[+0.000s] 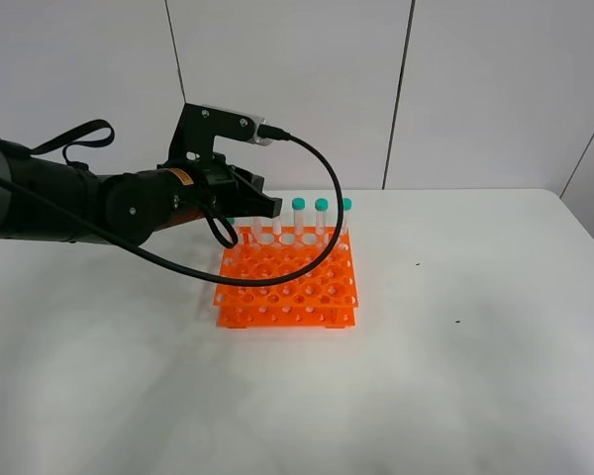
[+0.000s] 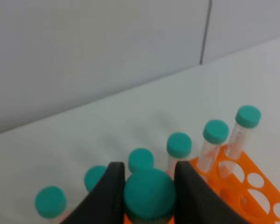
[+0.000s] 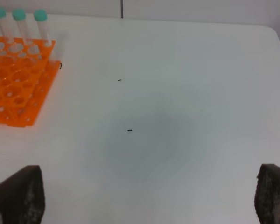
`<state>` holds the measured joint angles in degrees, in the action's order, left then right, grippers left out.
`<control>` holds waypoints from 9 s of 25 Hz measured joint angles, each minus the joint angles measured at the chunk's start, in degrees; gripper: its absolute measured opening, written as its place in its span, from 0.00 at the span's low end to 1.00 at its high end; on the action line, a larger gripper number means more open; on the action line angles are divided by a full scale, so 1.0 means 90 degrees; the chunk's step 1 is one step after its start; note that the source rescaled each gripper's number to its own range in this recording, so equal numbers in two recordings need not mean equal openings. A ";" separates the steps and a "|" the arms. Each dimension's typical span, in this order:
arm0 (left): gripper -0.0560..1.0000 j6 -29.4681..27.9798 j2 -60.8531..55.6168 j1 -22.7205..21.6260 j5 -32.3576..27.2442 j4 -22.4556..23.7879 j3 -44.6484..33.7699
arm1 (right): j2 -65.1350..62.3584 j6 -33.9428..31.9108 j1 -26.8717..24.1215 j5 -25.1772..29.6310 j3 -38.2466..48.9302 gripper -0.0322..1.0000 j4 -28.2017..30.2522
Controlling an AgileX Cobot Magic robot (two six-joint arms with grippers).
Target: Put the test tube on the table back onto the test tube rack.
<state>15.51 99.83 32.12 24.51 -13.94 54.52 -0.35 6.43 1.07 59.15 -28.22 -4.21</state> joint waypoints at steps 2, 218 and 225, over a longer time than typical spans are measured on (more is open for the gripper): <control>0.06 -0.0081 0.0063 0.0000 0.0000 0.0179 0.0000 | 0.0000 0.0000 0.0000 0.0000 0.0000 1.00 0.0000; 1.00 -0.1308 0.0263 -0.3833 -1.0189 0.1319 0.3414 | 0.0000 -0.0002 0.0000 0.0000 0.0007 1.00 -0.0046; 1.00 -0.1325 -0.1815 -0.3833 -1.0189 0.1319 0.1300 | 0.0000 -0.0002 0.0000 0.0000 0.0007 1.00 -0.0046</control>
<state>3.58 83.50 -2.37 -67.19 -2.07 66.22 -0.35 6.41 1.07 59.15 -28.16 -4.62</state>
